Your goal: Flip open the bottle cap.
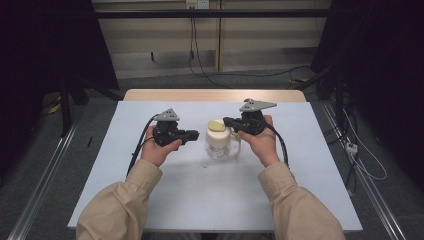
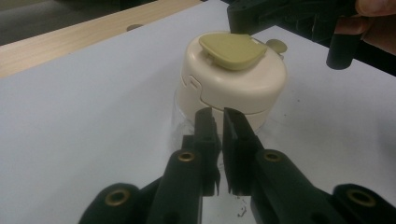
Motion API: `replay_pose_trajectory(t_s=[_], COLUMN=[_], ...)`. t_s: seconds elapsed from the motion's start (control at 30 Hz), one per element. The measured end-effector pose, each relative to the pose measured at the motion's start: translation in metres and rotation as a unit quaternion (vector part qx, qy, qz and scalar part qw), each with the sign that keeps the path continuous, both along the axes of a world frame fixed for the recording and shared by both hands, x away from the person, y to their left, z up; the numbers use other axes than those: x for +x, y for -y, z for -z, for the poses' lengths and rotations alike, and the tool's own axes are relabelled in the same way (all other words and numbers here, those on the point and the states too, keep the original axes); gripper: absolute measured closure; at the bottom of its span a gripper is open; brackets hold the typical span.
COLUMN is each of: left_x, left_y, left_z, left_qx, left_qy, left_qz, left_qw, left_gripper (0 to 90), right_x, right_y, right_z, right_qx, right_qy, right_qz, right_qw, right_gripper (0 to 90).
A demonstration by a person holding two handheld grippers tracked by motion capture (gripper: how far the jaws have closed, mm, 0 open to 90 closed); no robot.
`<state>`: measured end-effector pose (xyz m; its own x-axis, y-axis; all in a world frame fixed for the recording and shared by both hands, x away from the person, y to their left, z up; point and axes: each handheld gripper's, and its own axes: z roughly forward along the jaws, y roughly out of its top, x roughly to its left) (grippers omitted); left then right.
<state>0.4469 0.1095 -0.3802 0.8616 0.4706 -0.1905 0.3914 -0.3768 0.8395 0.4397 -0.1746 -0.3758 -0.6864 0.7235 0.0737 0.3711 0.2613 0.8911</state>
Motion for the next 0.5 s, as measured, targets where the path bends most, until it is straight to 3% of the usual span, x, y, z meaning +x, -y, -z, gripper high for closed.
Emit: replay_pose_trajectory(t_s=[0.5], left_x=[0.009], left_y=[0.014], left_z=[-0.004], left_qx=[0.012], left_qy=[0.008], left_qz=[0.001], left_qw=[0.9999], left_gripper=[90.0], right_x=[0.000], right_y=[0.000], right_z=[0.000], right_qx=[0.000], right_qy=[-0.001], right_qz=[0.000], right_qw=[1.0000], right_gripper=[90.0])
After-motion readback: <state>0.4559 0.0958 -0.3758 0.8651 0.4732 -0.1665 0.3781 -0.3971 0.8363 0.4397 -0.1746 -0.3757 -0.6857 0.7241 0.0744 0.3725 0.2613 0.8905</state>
